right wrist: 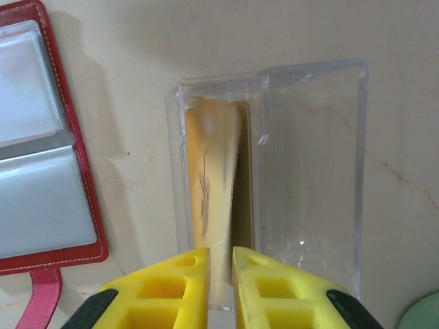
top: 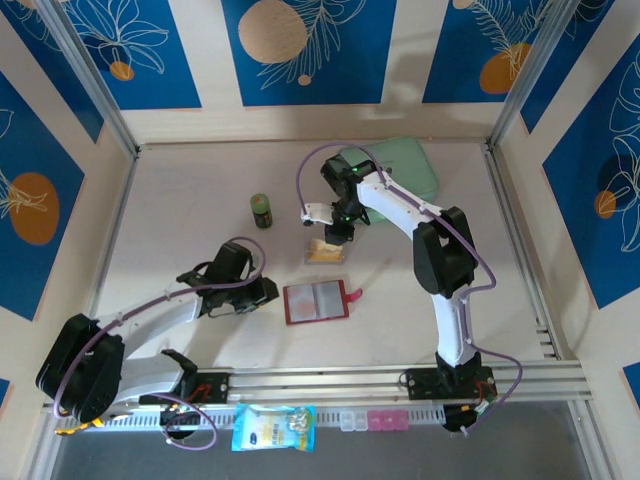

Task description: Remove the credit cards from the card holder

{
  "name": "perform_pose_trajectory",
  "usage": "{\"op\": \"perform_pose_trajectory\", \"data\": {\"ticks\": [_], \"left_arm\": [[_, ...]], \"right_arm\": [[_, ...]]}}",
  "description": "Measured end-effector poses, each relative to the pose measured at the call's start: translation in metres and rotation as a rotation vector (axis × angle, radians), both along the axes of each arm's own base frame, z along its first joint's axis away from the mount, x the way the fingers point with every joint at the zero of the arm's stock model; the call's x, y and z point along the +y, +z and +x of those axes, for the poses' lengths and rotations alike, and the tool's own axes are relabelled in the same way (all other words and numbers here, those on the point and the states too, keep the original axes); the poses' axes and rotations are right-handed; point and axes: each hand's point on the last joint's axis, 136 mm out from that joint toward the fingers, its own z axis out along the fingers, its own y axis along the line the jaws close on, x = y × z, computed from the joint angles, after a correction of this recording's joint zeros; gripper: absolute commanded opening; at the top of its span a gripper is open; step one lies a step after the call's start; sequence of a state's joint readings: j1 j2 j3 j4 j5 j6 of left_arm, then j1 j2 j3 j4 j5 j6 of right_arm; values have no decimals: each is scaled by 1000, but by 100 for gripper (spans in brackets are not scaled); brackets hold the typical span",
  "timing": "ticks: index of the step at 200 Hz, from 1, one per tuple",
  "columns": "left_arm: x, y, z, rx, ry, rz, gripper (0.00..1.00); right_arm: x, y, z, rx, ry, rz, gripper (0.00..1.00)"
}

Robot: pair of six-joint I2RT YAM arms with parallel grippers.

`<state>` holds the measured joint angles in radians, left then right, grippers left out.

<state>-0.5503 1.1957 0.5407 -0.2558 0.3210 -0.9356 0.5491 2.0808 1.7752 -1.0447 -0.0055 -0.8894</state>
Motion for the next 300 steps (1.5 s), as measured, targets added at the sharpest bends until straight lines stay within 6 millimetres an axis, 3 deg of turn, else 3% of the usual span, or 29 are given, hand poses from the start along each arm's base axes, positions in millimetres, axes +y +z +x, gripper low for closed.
{"op": "perform_pose_trajectory", "data": {"ticks": [53, 101, 139, 203, 300], "left_arm": [[-3, 2, -1, 2, -12, -16, 27], [-9, -7, -1, 40, -30, -27, 26], [-21, -8, 6, 46, -52, -34, 20], [-37, -13, 11, 52, -87, -37, 19], [-41, -26, 14, 69, -89, -26, 19]], "right_arm": [[-3, 4, 3, -18, -22, -16, 21], [0, 45, -8, -67, -125, 72, 20], [19, 70, -31, -13, -263, 200, 15], [27, 44, -82, 179, -507, 231, 12], [8, 13, -119, 390, -975, 239, 13]]}}
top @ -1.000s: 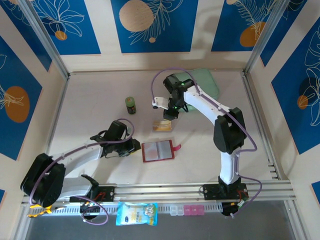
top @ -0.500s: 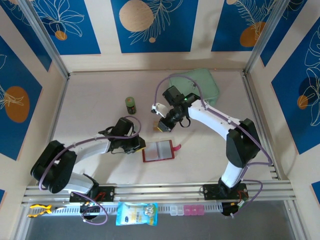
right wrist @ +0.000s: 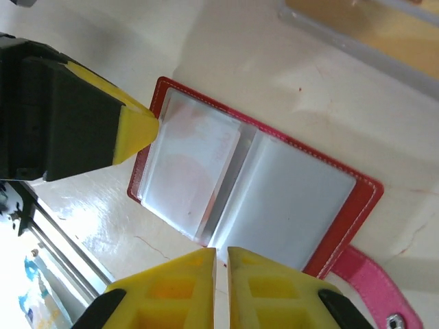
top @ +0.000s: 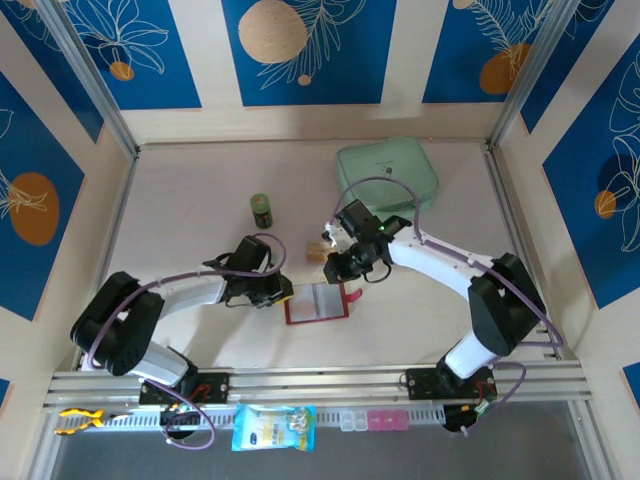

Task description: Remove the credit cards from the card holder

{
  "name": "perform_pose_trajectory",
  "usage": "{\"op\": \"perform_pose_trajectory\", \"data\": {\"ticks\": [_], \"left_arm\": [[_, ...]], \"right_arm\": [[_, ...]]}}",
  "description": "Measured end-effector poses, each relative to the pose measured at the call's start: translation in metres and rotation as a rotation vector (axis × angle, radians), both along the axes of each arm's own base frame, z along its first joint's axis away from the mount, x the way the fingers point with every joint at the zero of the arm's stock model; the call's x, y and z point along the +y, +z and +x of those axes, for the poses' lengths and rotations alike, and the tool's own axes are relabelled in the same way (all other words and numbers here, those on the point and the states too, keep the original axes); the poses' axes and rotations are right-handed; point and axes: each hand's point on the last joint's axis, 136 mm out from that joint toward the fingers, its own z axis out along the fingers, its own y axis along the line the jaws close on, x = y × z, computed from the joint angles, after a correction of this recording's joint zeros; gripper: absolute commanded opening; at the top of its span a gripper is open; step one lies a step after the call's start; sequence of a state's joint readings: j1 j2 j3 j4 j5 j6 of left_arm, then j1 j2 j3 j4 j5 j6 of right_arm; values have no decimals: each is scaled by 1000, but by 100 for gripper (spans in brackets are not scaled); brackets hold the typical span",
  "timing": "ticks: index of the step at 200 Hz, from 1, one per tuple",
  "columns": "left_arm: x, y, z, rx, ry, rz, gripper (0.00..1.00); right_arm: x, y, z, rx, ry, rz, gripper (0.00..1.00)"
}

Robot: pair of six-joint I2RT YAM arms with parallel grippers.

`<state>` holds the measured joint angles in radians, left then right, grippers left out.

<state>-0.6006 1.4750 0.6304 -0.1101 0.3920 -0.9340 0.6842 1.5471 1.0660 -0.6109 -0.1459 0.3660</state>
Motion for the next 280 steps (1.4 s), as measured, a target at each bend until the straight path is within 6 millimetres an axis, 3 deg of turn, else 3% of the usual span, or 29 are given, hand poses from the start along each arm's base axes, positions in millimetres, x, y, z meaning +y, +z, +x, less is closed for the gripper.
{"op": "perform_pose_trajectory", "data": {"ticks": [94, 158, 213, 249, 280], "left_arm": [[-4, 0, 5, -8, -1, -5, 20], [-5, 3, 8, -17, -1, -10, 19], [2, 10, 4, -40, 1, 9, 8], [10, -2, -7, -8, 13, 21, 0], [10, -5, -9, -3, 13, 19, 0]], "right_arm": [[21, 3, -15, 147, -258, 104, 13], [38, -15, -23, 251, -275, 106, 16], [48, -30, -27, 308, -268, 109, 23], [52, -32, -25, 319, -263, 108, 24], [54, -31, -23, 316, -263, 112, 24]]}}
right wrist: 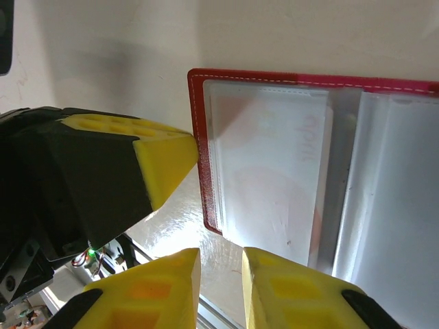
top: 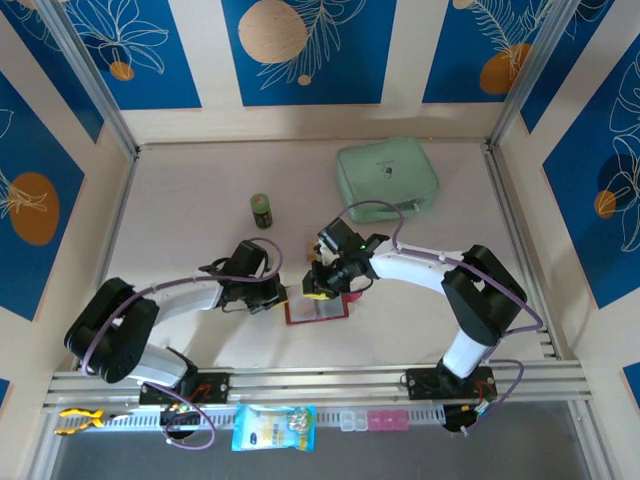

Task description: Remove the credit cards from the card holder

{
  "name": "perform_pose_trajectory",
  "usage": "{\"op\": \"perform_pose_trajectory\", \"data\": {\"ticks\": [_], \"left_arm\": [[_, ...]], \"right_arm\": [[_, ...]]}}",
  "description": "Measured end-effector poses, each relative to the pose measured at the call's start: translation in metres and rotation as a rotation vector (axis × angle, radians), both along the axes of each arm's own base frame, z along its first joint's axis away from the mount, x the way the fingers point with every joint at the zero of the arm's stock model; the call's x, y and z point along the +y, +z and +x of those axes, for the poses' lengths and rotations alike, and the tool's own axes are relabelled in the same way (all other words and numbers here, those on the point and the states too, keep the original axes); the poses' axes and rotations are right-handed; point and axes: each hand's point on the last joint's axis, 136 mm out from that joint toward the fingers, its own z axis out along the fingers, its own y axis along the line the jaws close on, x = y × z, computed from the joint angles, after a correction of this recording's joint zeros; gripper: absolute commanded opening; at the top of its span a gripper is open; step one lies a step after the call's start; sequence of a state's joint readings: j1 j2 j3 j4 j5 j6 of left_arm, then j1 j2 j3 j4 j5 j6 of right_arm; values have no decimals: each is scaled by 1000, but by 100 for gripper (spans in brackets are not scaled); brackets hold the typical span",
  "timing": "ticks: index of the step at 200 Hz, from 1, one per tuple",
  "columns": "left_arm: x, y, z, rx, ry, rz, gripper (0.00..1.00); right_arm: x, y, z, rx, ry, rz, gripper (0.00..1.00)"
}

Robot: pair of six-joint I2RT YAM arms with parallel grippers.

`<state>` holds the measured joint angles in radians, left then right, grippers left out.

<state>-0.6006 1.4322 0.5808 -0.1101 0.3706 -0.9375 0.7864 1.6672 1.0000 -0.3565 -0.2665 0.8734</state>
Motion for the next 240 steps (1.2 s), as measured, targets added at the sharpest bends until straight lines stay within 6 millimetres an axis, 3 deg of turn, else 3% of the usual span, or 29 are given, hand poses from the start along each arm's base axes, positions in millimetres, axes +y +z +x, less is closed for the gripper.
{"op": "perform_pose_trajectory", "data": {"ticks": [97, 167, 240], "left_arm": [[-1, -9, 0, 19, -4, 7, 0], [-1, -9, 1, 18, -5, 12, 0], [-5, -10, 6, 13, -18, 17, 0]], "right_arm": [[-1, -11, -1, 31, 5, -28, 24], [1, -28, -4, 66, 35, -51, 29], [3, -32, -2, 38, 66, -46, 35]]}}
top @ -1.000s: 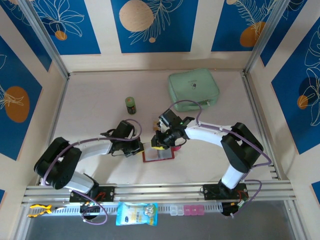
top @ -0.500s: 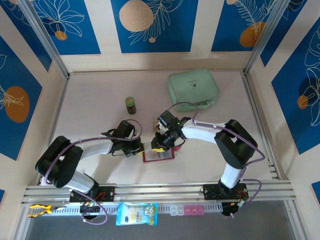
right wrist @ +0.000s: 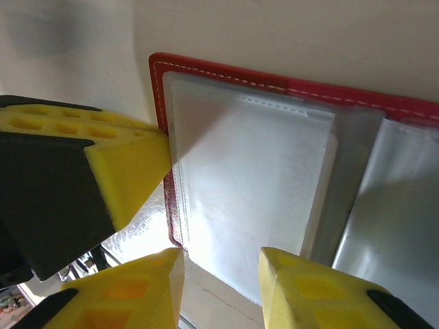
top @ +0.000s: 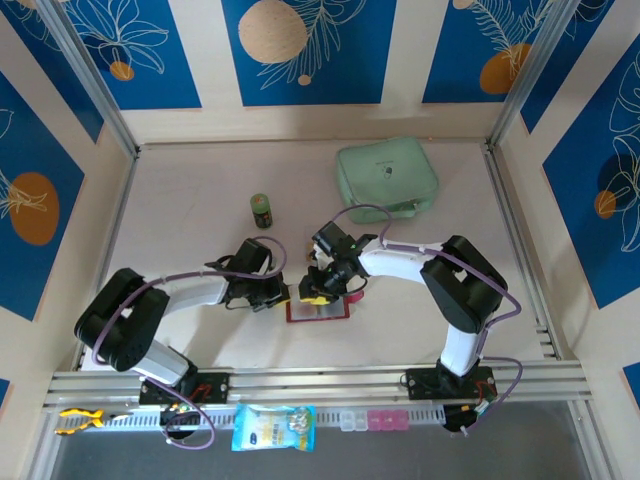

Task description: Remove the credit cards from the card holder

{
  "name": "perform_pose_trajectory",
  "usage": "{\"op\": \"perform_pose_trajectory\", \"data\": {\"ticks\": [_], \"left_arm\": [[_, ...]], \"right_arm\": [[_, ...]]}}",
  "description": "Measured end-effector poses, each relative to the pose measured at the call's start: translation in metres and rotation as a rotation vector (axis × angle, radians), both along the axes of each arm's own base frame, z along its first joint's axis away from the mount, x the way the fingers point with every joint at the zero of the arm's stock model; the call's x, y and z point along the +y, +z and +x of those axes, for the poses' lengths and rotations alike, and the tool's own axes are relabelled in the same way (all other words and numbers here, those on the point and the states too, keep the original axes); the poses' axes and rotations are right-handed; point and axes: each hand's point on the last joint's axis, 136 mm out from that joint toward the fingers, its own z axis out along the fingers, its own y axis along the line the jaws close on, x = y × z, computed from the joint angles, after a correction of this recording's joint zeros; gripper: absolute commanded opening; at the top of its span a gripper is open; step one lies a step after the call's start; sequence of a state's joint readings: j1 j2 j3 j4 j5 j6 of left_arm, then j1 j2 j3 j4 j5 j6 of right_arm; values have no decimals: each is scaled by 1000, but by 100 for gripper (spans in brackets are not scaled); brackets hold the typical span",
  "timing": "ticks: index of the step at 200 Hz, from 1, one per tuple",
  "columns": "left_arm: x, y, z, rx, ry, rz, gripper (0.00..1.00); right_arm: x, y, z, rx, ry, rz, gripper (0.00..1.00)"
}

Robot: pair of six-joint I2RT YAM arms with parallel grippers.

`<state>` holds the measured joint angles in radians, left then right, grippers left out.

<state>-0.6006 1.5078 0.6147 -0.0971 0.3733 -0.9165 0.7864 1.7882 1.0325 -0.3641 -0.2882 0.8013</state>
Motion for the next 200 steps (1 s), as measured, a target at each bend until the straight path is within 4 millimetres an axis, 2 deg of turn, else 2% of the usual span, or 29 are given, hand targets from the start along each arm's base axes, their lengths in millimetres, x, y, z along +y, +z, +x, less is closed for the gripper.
{"op": "perform_pose_trajectory", "data": {"ticks": [31, 200], "left_arm": [[-1, 0, 1, -1, -2, 1, 0], [-1, 0, 1, -2, -8, 4, 0]], "right_arm": [[-2, -7, 3, -14, 3, -21, 34], [-17, -11, 4, -67, -5, -81, 33]]}}
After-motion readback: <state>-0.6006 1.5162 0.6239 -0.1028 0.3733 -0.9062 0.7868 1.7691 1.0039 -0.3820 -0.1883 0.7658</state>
